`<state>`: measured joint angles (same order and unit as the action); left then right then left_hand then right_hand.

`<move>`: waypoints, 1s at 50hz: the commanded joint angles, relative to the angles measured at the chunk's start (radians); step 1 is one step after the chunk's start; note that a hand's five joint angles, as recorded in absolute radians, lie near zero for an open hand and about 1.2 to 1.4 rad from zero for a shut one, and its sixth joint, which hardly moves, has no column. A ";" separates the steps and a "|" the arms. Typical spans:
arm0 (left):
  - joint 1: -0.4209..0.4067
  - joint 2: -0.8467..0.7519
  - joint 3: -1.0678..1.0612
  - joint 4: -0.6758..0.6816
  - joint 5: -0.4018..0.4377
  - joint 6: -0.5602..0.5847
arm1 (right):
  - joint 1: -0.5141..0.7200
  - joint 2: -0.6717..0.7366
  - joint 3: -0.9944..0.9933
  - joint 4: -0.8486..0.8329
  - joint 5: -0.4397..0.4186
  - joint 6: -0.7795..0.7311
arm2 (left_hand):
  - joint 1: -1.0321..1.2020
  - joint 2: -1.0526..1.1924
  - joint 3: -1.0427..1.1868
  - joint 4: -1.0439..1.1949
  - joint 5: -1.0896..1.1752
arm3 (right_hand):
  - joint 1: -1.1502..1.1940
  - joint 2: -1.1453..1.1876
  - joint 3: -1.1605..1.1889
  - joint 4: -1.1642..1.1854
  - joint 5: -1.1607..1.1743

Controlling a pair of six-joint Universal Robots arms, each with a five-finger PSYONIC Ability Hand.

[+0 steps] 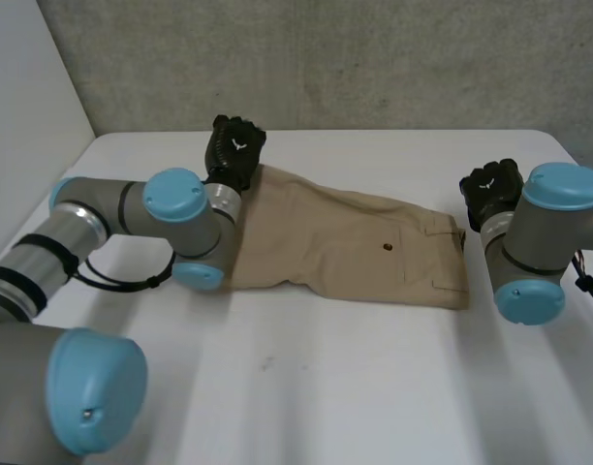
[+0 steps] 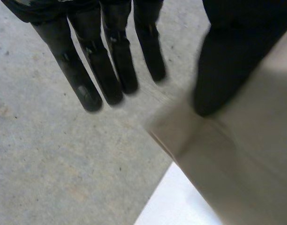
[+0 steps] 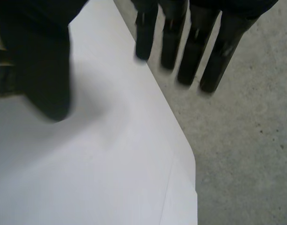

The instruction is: Fold the shorts.

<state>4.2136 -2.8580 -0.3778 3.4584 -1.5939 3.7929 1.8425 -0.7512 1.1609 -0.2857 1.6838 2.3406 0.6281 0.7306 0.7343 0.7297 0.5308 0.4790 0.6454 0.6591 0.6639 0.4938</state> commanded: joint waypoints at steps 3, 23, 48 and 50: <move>-0.078 -0.207 0.455 -0.311 -0.084 -0.018 | -0.011 -0.155 0.086 0.008 -0.013 0.173 | -0.454 -0.556 -0.560 -0.555 -0.531 | -0.304 -0.471 -0.485 -0.489 -0.494; -0.126 -0.089 0.699 -0.989 -0.084 -0.450 | -0.046 -0.355 0.352 0.221 -0.202 0.264 | -0.432 -0.535 -0.538 -0.534 -0.509 | -0.304 -0.471 -0.485 -0.489 -0.494; -0.199 0.232 0.007 -1.138 -0.236 -0.602 | -0.043 -0.355 0.393 0.214 -0.211 0.264 | -0.365 -0.467 -0.471 -0.466 -0.442 | -0.304 -0.471 -0.485 -0.489 -0.494; -0.201 0.277 -0.079 -1.087 -0.235 -0.602 | -0.043 -0.355 0.402 0.214 -0.211 0.264 | -0.353 -0.455 -0.459 -0.455 -0.430 | -0.304 -0.471 -0.485 -0.489 -0.494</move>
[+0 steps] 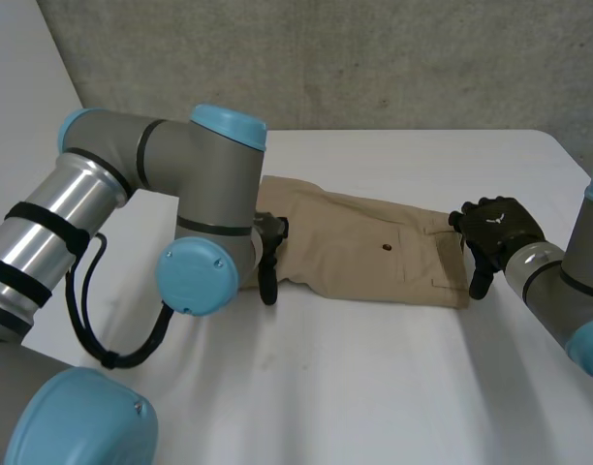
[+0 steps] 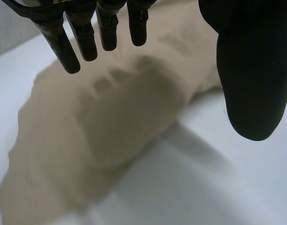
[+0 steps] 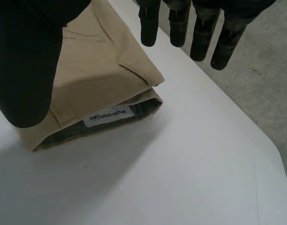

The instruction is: Fold the shorts.

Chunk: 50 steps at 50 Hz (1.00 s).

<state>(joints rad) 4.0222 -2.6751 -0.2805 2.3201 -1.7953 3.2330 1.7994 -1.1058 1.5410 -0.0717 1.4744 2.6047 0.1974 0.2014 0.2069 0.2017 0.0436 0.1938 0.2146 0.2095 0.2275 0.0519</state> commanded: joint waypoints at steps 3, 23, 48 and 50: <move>-0.014 0.165 -0.287 0.151 -0.035 -0.042 | 0.002 0.000 0.031 0.000 -0.002 0.000 | 0.087 0.083 0.077 0.082 0.066 | -0.019 -0.040 -0.035 -0.053 -0.052; 0.092 0.589 -1.166 0.996 0.111 0.047 | 0.015 -0.003 0.068 -0.016 -0.025 0.057 | 0.060 0.056 0.051 0.056 0.039 | -0.019 -0.040 -0.035 -0.053 -0.052; 0.172 0.695 -1.338 1.114 0.165 0.042 | 0.011 0.164 -0.024 -0.074 -0.103 0.173 | 0.054 0.050 0.045 0.050 0.034 | 0.642 0.621 0.626 0.608 0.609; 0.170 0.704 -1.348 1.130 0.165 0.045 | 0.003 0.158 -0.022 -0.077 -0.097 0.173 | 0.051 0.047 0.042 0.047 0.031 | 1.199 1.178 1.183 1.165 1.166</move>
<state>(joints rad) 4.1966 -1.9963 -1.5983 3.4015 -1.6304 3.2745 1.8109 -0.9650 1.5328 -0.1435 1.3661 2.7843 0.2371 0.2383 0.2385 0.2406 0.0638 0.5443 0.6302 0.6291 0.6278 0.4314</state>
